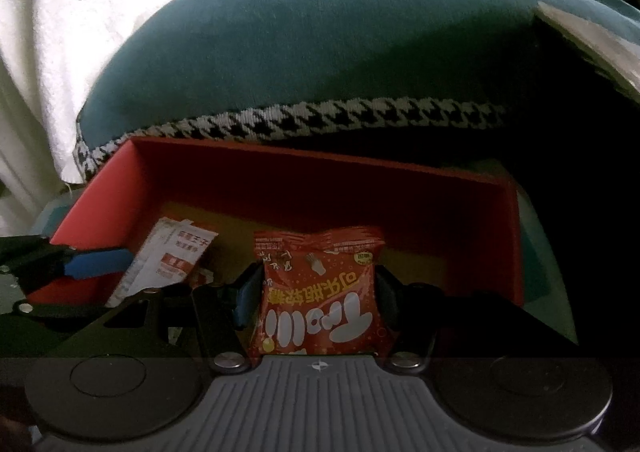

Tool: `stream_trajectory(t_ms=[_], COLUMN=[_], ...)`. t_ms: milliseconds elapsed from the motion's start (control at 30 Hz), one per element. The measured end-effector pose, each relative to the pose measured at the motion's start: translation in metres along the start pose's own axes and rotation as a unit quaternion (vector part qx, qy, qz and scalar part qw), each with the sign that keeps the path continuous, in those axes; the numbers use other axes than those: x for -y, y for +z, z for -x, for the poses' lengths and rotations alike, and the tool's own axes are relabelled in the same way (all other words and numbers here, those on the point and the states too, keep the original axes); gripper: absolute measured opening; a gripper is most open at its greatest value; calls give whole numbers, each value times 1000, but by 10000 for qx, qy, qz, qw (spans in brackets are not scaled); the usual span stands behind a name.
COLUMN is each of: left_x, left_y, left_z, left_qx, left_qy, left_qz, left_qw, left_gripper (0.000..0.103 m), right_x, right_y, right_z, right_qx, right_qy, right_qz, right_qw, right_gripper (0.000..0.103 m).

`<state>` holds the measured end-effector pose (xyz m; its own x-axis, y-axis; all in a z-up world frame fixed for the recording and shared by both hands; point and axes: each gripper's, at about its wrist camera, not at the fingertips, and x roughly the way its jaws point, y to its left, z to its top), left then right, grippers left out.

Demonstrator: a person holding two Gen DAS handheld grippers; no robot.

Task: Organize snacks
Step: 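Lower the spicy strip pack and Trolli bag into the red box and open both grippers, then withdraw both grippers from the box back toward the snack pile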

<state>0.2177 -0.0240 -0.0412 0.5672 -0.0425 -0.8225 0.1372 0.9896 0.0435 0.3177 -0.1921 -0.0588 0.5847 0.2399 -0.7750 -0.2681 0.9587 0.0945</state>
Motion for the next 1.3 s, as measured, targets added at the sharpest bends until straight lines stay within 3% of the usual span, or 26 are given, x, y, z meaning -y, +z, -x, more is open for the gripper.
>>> stream_trajectory(t_ms=[67,100,233,467,667,933,1067,1300], left_x=[-3,-5,-9,-10,-8,-5,-3,-1], left_y=[2,2,1,1,-7,-24,-35,-52], left_z=[1,2,7,34,56,81,94,108], left_qx=[-56,-101,-200,-44,18,50,61,43], left_qy=[-27,-88,-221,-398,-503,-688,-749,-790], left_qz=[50,133,298,399,424,408,358,256], left_qw=[10000,9998,9991,9984,9978,9968,9965,9965], left_gripper=[58,58,58,61,63,63,64,64], right_x=[-2,-2,-1,0,4,5,9,-1], right_y=[-2,-3,-8,-2,-7,-29,-43,-67], right_z=[-2,-2,4,33,59,92,110,130], right_qx=[-102,-104,-63,16,128,134,158,178], right_qy=[3,32,35,93,105,63,201,365], right_qz=[30,-10,-56,-162,-395,-608,-869,-931], right_qw=[9999,9999,10000,9998,9991,9980,9959,9948], right_gripper=[77,79,79,86,87,89,95,95])
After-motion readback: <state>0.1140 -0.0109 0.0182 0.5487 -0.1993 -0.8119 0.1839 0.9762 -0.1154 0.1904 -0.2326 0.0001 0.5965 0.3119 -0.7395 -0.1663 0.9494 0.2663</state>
